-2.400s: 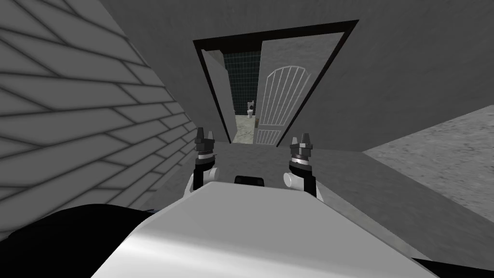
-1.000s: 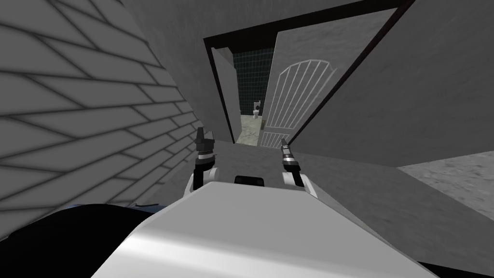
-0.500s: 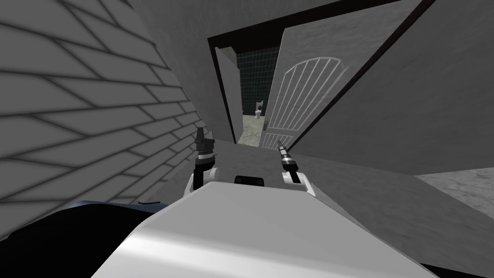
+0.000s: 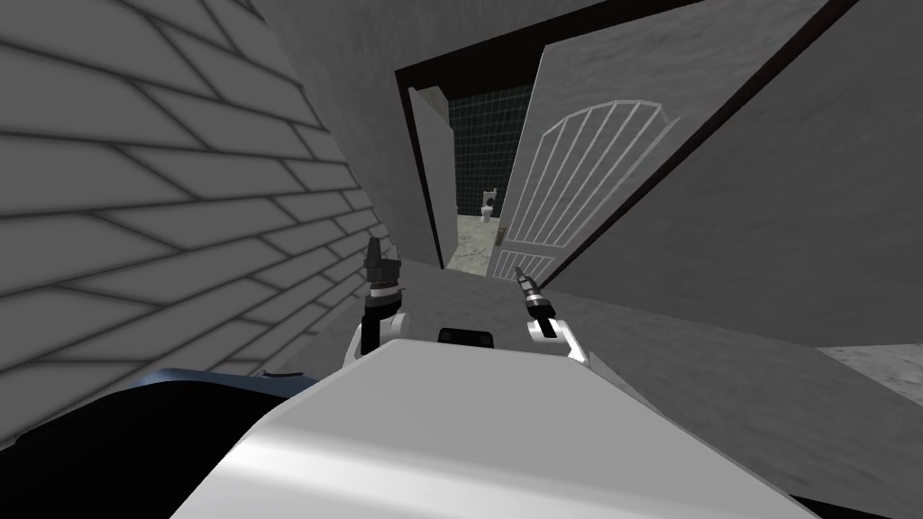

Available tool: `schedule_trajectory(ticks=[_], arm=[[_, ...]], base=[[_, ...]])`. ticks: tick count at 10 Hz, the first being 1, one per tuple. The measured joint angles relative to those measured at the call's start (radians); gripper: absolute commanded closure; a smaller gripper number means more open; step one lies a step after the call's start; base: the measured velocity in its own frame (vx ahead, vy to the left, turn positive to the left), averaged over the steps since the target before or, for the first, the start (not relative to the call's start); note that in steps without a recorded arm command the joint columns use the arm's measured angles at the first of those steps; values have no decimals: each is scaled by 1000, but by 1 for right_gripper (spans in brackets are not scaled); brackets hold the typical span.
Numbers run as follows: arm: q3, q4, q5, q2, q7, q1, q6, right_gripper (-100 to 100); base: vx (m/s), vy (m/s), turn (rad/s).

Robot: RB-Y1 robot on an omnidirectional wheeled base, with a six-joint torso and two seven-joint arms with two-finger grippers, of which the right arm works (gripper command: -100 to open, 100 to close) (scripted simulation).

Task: Push the door open

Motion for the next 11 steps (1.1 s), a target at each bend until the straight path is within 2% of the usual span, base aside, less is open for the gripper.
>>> schedule_trajectory(ticks=[3, 4, 5, 6, 9, 10, 11], arm=[[-6, 51, 72, -13, 6, -10, 14, -100], [-4, 68, 100, -26, 5, -24, 36, -100], [-6, 83, 122, -27, 7, -29, 44, -100], [-5, 95, 149, -39, 7, -29, 58, -100], [-7, 138, 226, -47, 15, -43, 87, -100], [-12, 173, 259, -49, 20, -61, 96, -100], [-11, 184, 278, -62, 18, -67, 108, -100]], base=[[48, 6, 74], [45, 4, 51], [53, 4, 95], [48, 1, 50], [53, 2, 78], [53, 3, 52], [51, 10, 75]])
